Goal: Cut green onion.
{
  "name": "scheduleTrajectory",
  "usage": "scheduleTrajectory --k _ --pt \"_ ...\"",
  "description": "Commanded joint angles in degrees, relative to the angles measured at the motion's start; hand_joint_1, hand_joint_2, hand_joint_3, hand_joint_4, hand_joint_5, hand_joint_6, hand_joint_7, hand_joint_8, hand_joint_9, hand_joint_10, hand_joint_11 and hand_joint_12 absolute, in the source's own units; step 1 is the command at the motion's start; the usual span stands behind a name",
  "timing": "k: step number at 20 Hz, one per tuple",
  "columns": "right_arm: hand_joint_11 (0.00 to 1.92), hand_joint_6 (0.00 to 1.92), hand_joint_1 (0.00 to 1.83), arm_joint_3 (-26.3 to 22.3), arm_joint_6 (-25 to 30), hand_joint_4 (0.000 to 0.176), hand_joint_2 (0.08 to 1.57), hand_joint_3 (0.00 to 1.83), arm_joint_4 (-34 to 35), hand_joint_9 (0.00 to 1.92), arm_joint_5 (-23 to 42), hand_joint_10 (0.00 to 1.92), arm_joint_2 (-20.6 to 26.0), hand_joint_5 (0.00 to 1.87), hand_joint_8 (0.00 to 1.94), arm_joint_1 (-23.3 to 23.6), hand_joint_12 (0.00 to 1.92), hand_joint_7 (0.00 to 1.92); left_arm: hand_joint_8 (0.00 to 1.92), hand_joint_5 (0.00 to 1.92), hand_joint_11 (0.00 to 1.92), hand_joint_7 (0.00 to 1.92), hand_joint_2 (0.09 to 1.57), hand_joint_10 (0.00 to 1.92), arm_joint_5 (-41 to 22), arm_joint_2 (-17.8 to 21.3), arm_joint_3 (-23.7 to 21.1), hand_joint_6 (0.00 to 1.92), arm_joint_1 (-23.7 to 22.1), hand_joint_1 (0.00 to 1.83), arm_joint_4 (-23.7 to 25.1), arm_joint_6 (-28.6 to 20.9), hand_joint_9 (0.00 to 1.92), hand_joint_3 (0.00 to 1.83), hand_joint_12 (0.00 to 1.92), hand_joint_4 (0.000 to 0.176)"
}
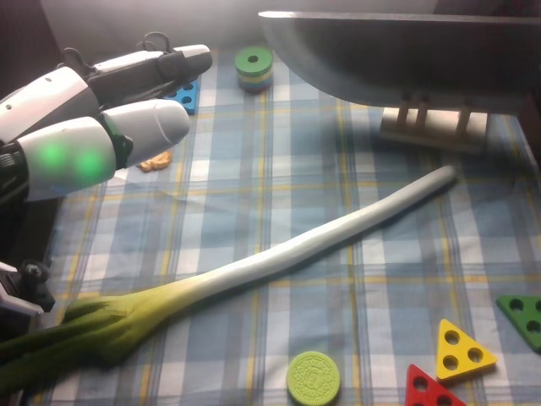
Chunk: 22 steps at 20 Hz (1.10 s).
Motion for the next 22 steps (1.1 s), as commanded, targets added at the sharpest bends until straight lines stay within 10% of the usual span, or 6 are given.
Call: scheduleTrajectory --k 1,8,9,10,14,22 --pt "1.48 1.92 0.68 0.66 -0.04 0.173 1.4 0.01 0.84 1.38 5.13 1.92 0.14 0.85 1.94 0.42 1.92 1.2 0.01 0.28 0.0 0.29 1.53 0.01 -7.32 0.06 -0.15 0.0 -0.42 0.0 -0.11 -0.35 0.25 0.0 0.48 0.0" --pt "0.77 1.45 0.89 1.5 -0.04 0.126 1.27 0.0 1.51 0.76 3.72 1.81 -0.7 0.7 1.7 0.43 1.92 0.7 0.0 0.27 0.0 0.31 1.54 0.0 -8.02 -0.06 -0.11 0.0 -0.38 0.0 -0.15 -0.36 0.27 0.0 0.5 0.0" --pt "0.53 0.64 0.8 1.49 -0.04 0.007 1.15 0.0 2.01 0.63 3.75 1.3 -0.62 0.48 1.1 0.43 1.64 0.62 0.0 0.27 0.0 0.29 1.54 0.0 -8.67 0.15 -0.11 0.0 -0.29 0.0 -0.29 -0.37 0.26 0.0 0.47 0.0" --pt "0.49 0.25 0.79 1.33 0.0 0.0 1.12 0.0 2.37 0.63 4.31 1.11 -0.37 0.53 0.84 0.43 1.55 0.66 0.0 0.27 0.0 0.28 1.54 0.0 -9.79 0.74 -0.17 0.0 -0.03 0.0 -0.47 -0.39 0.25 0.0 0.47 0.0" --pt "0.0 0.0 0.76 -1.3 0.01 0.166 0.88 0.0 2.86 0.02 10.33 0.02 1.72 0.0 0.01 0.46 0.03 0.06 0.02 0.27 0.04 0.32 1.51 0.01 -15.71 4.03 -0.66 0.01 0.82 0.03 -1.49 -1.37 0.29 0.0 0.39 0.0" --pt "0.0 0.0 0.74 -15.0 0.0 0.175 0.89 0.0 5.16 0.0 39.65 0.0 9.18 0.0 0.0 -14.37 0.0 0.0 0.0 0.23 0.03 0.25 1.46 0.0 -38.62 8.4 -1.44 0.0 6.83 0.26 -5.38 -7.91 0.24 0.0 0.48 0.0"
